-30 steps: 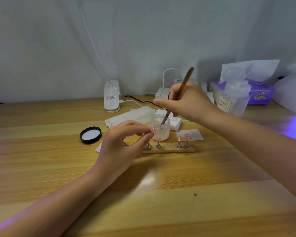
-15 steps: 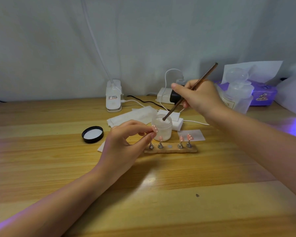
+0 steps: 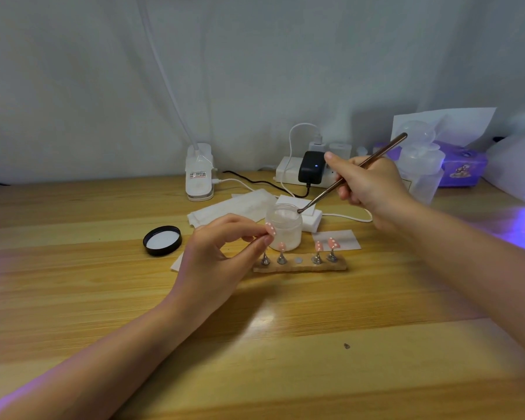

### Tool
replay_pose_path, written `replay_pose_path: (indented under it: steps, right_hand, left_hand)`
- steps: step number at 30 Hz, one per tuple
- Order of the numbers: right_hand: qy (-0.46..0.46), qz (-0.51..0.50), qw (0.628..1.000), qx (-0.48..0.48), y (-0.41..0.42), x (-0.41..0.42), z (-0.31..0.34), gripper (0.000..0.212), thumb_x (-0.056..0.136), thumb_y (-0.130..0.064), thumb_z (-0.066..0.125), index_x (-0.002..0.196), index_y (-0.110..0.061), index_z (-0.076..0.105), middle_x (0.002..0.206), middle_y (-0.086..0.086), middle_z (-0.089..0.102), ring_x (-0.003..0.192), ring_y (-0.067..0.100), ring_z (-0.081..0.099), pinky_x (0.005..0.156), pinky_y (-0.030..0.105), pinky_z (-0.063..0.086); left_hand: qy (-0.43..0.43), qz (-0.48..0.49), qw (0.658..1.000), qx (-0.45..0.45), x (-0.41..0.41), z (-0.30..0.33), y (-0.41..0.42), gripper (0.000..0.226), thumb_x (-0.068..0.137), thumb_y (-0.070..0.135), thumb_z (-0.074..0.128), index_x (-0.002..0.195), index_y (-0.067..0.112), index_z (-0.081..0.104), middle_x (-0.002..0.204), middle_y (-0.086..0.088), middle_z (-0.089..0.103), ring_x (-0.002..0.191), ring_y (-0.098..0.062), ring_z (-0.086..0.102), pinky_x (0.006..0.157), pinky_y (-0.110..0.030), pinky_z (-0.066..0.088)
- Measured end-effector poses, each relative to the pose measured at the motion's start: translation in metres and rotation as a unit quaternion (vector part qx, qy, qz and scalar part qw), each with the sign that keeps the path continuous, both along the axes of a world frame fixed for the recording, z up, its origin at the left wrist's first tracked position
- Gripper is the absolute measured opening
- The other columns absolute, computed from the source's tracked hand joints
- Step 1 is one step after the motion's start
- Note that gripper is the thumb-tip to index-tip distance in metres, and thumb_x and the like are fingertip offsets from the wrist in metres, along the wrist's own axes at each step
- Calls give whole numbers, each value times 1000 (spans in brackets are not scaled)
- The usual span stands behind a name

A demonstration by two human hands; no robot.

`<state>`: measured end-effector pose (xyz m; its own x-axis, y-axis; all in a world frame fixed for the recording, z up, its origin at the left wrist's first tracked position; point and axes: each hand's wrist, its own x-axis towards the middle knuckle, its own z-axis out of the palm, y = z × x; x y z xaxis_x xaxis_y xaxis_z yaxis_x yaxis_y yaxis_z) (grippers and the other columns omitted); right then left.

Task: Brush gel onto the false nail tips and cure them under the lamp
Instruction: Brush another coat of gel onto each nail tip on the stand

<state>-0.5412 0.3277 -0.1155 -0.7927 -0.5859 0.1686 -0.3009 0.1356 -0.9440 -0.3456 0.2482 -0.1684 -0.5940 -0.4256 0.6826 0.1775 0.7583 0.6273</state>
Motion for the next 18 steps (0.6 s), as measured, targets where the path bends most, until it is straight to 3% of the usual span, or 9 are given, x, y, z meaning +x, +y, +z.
replay_pose_path:
  steps: [9, 14, 18]
  right_hand:
    - [-65, -40, 997, -35, 0, -2, 2, 33, 87, -39, 59, 65, -16, 53, 53, -3, 50, 32, 1, 43, 48, 17, 39]
    - [-59, -29, 998, -22, 1, 3, -8, 34, 87, -39, 58, 63, -16, 54, 50, -4, 50, 38, 2, 44, 48, 17, 39]
    - [-18, -61, 995, -73, 11, 1, -11, 32, 89, -37, 56, 63, -19, 55, 48, -7, 51, 46, 3, 48, 56, 19, 44]
  left_hand:
    - [5, 8, 1000, -4, -2, -1, 0, 19, 76, 16, 65, 93, 21, 67, 86, 7, 66, 78, -6, 61, 72, -17, 49]
    - [11, 3, 1000, -2, -1, -1, 0, 19, 76, 14, 65, 95, 18, 67, 87, 7, 66, 81, -5, 62, 74, -15, 48]
    - [13, -3, 1000, -10, 0, -1, 0, 21, 78, 12, 63, 97, 16, 66, 88, 11, 67, 86, 1, 64, 79, -13, 48]
